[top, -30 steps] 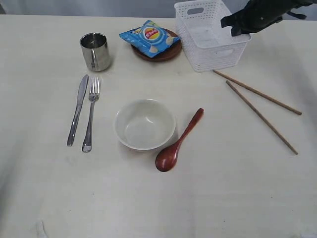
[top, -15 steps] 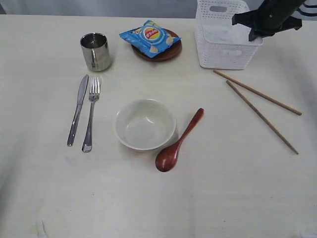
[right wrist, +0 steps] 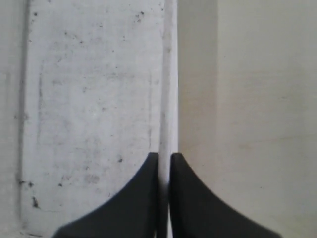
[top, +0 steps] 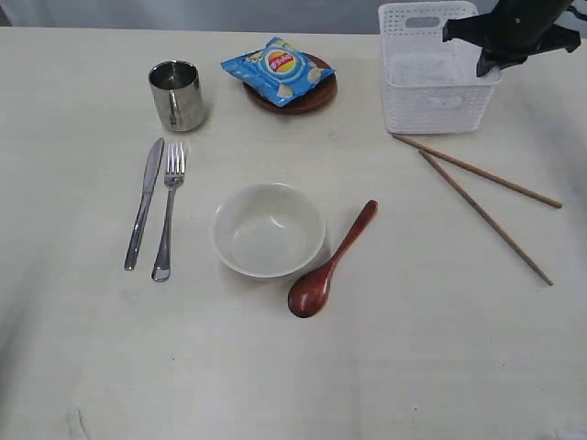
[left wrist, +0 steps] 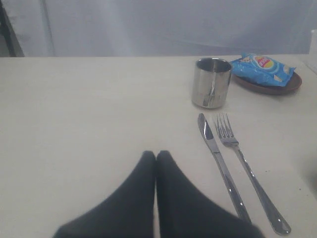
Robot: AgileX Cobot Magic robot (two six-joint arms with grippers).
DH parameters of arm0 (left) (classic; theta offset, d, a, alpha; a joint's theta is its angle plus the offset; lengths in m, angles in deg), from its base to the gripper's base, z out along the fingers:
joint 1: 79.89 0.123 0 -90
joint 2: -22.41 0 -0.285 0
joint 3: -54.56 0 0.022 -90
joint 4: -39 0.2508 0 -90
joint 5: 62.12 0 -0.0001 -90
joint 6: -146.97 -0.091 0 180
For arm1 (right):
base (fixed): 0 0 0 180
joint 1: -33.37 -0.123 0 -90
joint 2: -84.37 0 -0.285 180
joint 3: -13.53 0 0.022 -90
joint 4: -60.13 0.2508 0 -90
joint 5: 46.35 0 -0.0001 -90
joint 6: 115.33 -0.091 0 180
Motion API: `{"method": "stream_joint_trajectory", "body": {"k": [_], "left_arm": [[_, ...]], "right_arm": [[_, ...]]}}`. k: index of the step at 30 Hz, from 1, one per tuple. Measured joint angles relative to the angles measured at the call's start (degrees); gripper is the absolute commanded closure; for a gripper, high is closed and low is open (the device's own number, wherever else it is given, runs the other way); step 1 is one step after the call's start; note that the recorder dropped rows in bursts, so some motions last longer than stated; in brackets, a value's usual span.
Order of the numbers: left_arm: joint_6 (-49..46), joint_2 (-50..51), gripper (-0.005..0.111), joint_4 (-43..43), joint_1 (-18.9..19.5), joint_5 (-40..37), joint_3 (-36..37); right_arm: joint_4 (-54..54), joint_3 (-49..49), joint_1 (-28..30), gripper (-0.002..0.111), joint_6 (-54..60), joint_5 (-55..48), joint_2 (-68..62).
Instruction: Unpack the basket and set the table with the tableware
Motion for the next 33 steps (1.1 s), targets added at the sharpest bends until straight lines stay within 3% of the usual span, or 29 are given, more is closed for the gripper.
{"method": "stream_joint_trajectory", "body": {"k": [3, 6, 14, 20, 27, 33], "left_arm": [[0.00, 0.00, 0.107, 0.00, 0.00, 0.00, 0.00], [0.00, 0.00, 0.107, 0.00, 0.00, 0.00, 0.00], [0.00, 0.00, 0.107, 0.00, 0.00, 0.00, 0.00], [0.00, 0.00, 0.107, 0.00, 0.00, 0.00, 0.00], [0.00, 0.00, 0.107, 0.00, 0.00, 0.00, 0.00], [0.00, 0.00, 0.107, 0.00, 0.00, 0.00, 0.00]], "right_arm": [[0.00, 0.00, 0.00, 0.060, 0.22, -0.48, 2.03], [0.00, 0.00, 0.00, 0.049, 0.19, -1.83, 3.59], [1.59, 0.00, 0.00, 0.057, -0.16, -7.85, 7.69], [11.58, 0.00, -0.66, 0.064, 1.58, -14.63, 15.83], [15.04, 5.76, -8.65, 0.065, 2.55, -18.86, 29.39], [13.42, 21.27, -15.84, 0.065, 2.69, -16.29, 37.67]]}}
